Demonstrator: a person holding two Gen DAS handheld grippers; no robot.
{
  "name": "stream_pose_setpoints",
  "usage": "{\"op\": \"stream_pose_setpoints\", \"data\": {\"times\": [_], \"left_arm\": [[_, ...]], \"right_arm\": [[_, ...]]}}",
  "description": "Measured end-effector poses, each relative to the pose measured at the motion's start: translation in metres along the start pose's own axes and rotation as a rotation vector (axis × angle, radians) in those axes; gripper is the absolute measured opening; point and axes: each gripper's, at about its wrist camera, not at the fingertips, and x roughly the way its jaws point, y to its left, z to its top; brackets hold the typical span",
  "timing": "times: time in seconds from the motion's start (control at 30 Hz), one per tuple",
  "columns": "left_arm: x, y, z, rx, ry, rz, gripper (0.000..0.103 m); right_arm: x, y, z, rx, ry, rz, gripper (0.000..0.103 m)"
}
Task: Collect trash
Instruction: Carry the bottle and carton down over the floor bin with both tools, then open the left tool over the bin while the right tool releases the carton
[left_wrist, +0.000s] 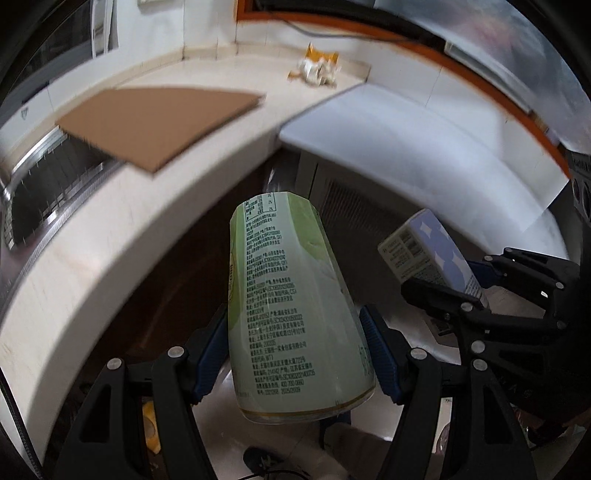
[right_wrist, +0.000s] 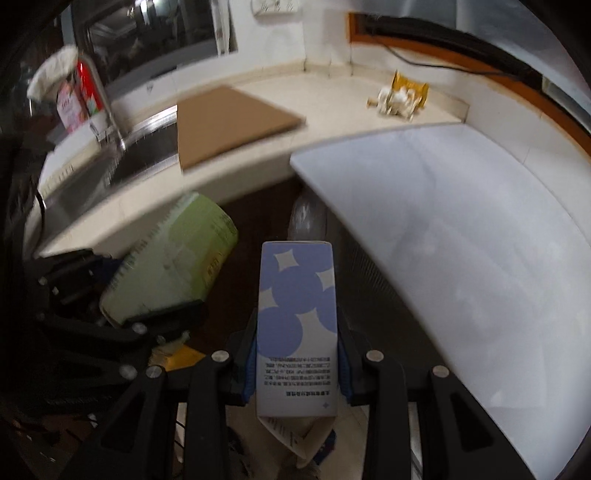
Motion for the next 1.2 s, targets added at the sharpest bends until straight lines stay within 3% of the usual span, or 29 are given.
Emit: {"op": "stream_pose_setpoints", "data": {"times": [0.43,0.7,1.03,1.1,1.2], "left_arm": [[0.116,0.025,-0.064,-0.038,0.164,-0.044,0.068],[0.195,0.04,-0.082,-0.014,0.199,-0.074,0.068],[0.251,0.056,-0.102,0.038,0.222,-0.065,0.069],[0.256,0.06,-0.099,0.049,0.223,-0.07,0.072],[0.26,0.064,-0.103,0.064,0.209,-0.057,0.084]], "right_arm": [[0.126,-0.008,-0.075,0.059,0.169,0.005,0.034],[0.21,-0.017,-0.111,0.059,0.222,0.01,0.035],[0.277,-0.03,-0.128,0.092,0.257,-0.004,0.035],[0.285,-0.029,-0.13,0.084,0.252,0.008,0.042],[0.293,-0.025,-0.126,0.067,0.236,0.0,0.055]]}}
